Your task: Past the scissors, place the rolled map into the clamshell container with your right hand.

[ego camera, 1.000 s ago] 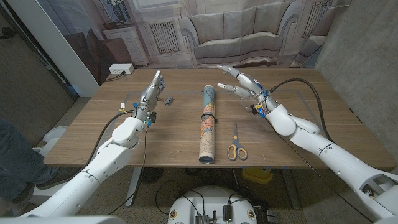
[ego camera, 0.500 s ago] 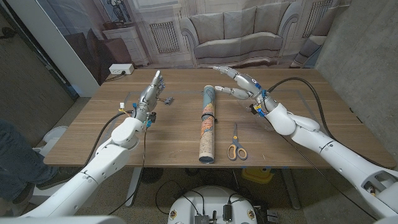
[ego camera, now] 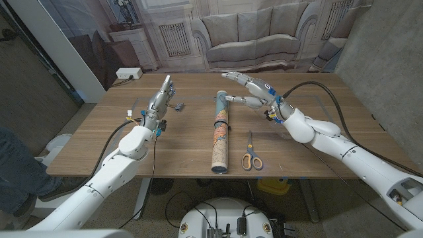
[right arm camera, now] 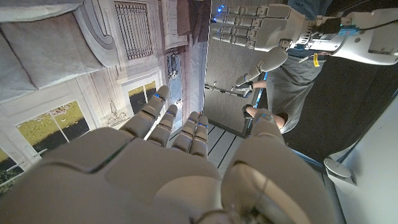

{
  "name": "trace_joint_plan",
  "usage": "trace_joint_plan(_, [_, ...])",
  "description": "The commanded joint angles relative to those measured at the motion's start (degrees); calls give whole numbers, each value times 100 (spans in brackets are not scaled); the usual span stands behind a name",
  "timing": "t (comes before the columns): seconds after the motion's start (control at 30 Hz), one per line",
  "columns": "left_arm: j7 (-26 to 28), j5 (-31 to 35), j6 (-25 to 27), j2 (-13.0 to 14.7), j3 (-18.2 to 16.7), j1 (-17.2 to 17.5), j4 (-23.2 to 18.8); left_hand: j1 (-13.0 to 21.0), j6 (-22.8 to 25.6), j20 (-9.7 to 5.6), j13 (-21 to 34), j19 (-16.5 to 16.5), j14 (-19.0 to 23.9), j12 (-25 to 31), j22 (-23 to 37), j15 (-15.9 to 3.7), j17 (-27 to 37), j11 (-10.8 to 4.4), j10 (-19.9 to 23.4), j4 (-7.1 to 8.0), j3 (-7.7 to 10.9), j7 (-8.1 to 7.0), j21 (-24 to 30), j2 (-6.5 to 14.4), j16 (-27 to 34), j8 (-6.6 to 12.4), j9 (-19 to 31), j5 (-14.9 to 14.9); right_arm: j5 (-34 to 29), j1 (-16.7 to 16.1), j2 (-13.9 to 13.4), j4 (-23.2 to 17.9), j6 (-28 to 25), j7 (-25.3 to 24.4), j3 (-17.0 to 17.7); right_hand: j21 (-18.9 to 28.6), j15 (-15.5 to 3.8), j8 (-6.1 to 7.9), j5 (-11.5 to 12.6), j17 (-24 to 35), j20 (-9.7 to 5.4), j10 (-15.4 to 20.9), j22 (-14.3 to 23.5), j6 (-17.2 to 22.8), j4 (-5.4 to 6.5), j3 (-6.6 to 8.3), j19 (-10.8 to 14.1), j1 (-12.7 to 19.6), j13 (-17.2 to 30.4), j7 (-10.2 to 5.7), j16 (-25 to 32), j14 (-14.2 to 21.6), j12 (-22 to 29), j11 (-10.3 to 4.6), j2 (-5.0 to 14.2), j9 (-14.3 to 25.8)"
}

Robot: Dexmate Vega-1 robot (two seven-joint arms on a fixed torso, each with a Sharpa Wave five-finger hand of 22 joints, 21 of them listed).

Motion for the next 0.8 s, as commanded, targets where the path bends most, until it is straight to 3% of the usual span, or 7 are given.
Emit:
trace_joint_plan(0.03, [59,31,1,26,-38,116,-125,22,38,-216,28,-30,-24,-1,26,15,12,-9,-20,-2,-40,17,-42,-1,-6,2,14,52,-522,134,-122,-39,-196,-290,-163,-37,-923,22,51,19,-1002,-22,17,-8,4,-24,26,34,15,-55,-36,-32,-26,1,-34,33])
trace_joint_plan(0.8, [61,-4,-25,124,-185,310,-218,26,50,-171,28,-12,-5,-2,28,8,12,8,-7,-2,-70,19,-50,10,0,0,14,52,-1279,499,-390,-174,-843,-605,-655,-164,-922,34,154,22,-1005,-78,19,-36,-33,-20,-35,116,21,-134,-60,-90,-59,-42,-59,35])
